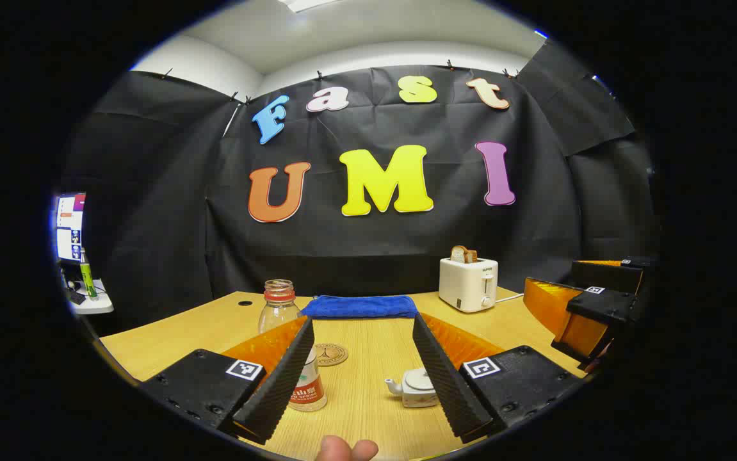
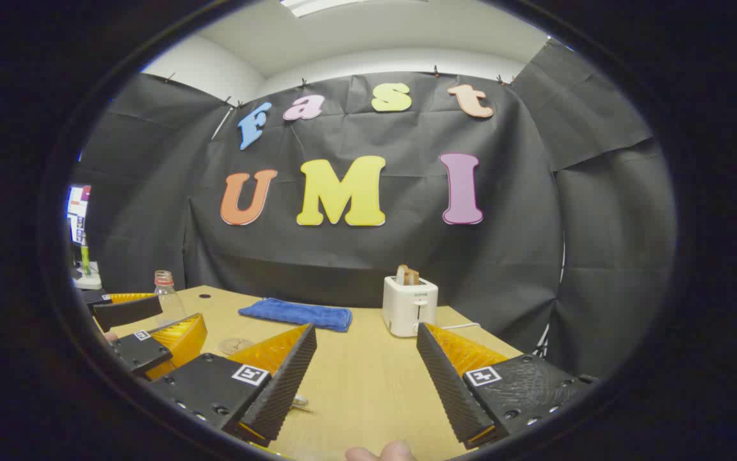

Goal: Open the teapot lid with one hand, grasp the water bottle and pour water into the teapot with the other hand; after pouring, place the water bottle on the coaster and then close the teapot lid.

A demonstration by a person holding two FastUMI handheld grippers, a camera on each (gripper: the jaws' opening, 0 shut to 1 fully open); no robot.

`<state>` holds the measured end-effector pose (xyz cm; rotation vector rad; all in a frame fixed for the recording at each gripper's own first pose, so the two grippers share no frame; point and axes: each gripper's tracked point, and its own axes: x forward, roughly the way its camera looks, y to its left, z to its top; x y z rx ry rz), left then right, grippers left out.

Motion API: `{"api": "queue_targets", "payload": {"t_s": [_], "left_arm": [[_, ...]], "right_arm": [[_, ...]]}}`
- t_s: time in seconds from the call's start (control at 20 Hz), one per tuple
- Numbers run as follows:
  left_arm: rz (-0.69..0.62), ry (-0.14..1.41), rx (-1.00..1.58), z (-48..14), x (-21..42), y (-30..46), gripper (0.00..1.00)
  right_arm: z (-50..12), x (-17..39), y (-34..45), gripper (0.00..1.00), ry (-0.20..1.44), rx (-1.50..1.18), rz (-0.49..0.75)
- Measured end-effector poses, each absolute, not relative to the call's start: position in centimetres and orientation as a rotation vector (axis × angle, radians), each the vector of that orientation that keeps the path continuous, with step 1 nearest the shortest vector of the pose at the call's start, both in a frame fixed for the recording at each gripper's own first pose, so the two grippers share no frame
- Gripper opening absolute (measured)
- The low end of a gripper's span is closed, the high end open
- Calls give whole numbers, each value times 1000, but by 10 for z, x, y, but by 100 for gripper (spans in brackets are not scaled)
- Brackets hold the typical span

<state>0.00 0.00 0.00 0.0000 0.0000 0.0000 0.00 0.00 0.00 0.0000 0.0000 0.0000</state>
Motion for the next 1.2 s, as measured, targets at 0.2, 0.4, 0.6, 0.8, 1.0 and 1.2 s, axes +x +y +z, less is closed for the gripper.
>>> {"api": "queue_targets", "payload": {"t_s": [0.2, 0.4, 0.6, 0.8, 1.0, 1.2], "left_arm": [[6, 0, -5, 1, 1, 4, 97], [-1, 20, -36, -4, 3, 4, 97], [6, 12, -28, -2, 1, 4, 98], [5, 16, -26, -3, 2, 5, 97], [13, 11, -28, 0, 1, 6, 97], [22, 17, -25, 1, -4, 6, 98]], "right_arm": [[-2, 2, 8, 95, 9, -10, 17], [-4, 3, 14, 95, 16, -22, 32], [-5, 2, 14, 97, 24, -23, 36], [-4, 1, 13, 95, 24, -24, 36], [-4, -1, 17, 95, 22, -25, 44], [-11, 0, 25, 95, 34, -7, 69]]}}
